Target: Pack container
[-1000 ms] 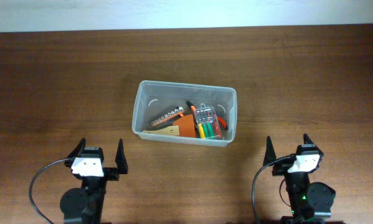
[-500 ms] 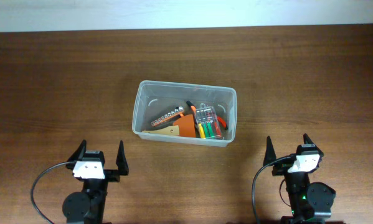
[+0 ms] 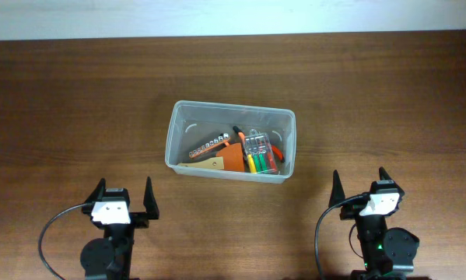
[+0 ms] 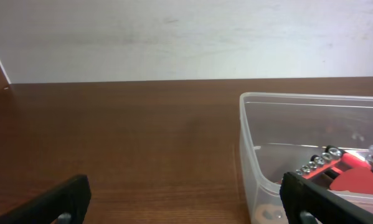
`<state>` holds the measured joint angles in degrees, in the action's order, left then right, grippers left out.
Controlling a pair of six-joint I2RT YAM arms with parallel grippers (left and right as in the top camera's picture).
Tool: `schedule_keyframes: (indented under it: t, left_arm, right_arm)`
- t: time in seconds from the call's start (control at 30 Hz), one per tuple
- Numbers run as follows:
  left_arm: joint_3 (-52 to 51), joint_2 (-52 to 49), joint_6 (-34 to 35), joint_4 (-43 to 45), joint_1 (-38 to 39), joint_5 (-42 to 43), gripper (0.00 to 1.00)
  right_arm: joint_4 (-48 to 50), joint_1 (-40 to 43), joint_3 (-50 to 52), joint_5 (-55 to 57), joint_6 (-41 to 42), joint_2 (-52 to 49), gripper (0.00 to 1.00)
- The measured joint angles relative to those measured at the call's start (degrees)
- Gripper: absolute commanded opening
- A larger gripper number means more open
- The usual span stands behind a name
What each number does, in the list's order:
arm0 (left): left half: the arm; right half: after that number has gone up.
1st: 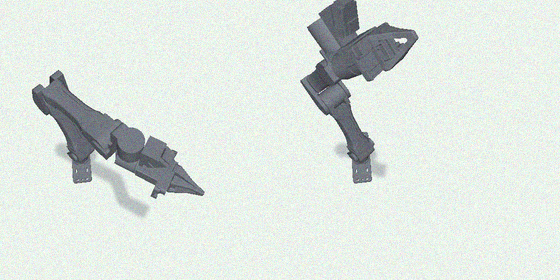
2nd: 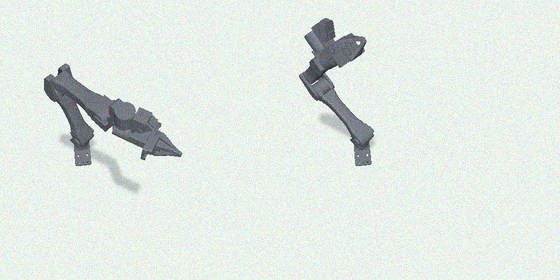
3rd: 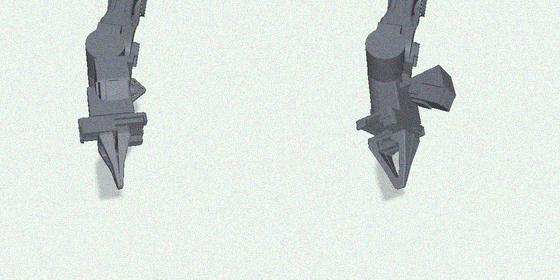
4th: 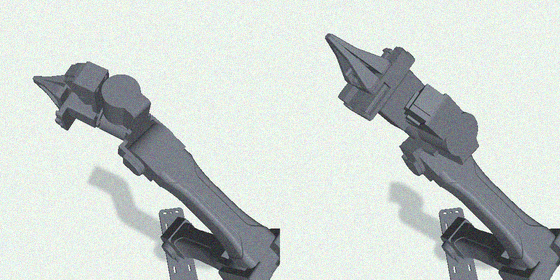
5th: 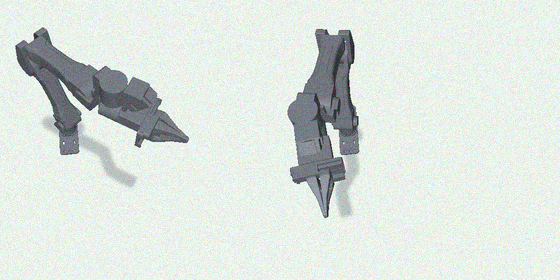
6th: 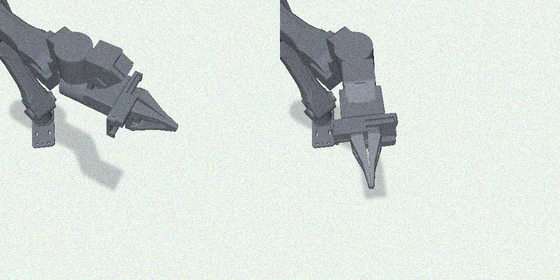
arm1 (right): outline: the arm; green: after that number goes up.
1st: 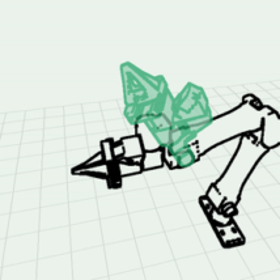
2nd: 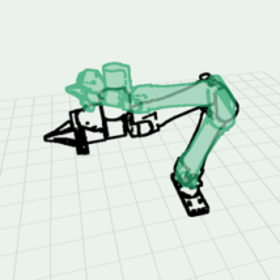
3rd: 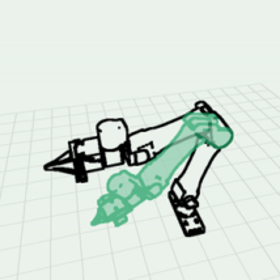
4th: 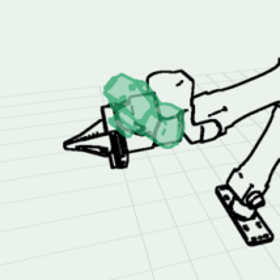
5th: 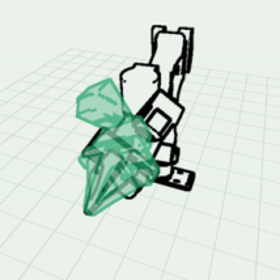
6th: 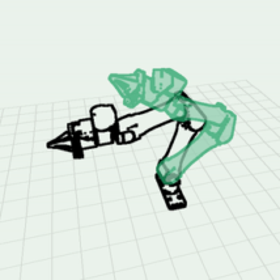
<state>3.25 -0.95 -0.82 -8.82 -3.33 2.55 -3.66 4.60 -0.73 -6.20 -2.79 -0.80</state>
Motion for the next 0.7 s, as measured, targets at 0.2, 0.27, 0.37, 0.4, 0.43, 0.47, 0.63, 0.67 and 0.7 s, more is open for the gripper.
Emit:
schedule_keyframes:
  t: [0.2,0.27,0.37,0.4,0.43,0.47,0.63,0.67,0.7]
  left_arm:
    - [0.00,0.00,0.00,0.00,0.00,-1.99,0.99]
    - [0.00,0.00,0.00,-0.02,0.00,-2.36,0.99]
    - [0.00,0.00,0.00,-0.02,0.00,-2.62,0.99]
    - [0.00,0.00,0.00,-0.02,0.00,-2.69,0.99]
    - [0.00,0.00,0.00,-0.02,0.00,-2.78,0.99]
    - [0.00,0.00,0.00,-0.02,0.00,-2.82,0.99]
    - [0.00,0.00,0.00,-0.04,0.00,-2.84,0.99]
    - [0.00,0.00,0.00,-0.07,0.00,-2.82,0.99]
    - [0.00,0.00,0.00,-0.07,0.00,-2.82,0.99]
  right_arm:
    - [0.00,0.00,0.00,0.00,-0.07,0.00,0.99]
    - [0.00,0.00,0.00,-0.02,-0.02,0.00,0.98]
    - [0.00,0.00,0.00,0.00,-0.02,0.00,0.99]
    - [0.00,0.00,0.00,0.00,-0.02,0.00,0.99]
    - [0.00,0.00,0.00,0.00,-0.02,0.00,0.99]
    - [0.00,0.00,0.00,0.00,-0.02,0.00,0.99]
    - [0.00,0.00,0.00,0.00,-0.02,0.00,0.99]
    - [0.00,0.00,0.00,0.00,-0.07,0.00,0.99]
    - [0.00,0.00,0.00,0.00,-0.02,0.00,0.99]
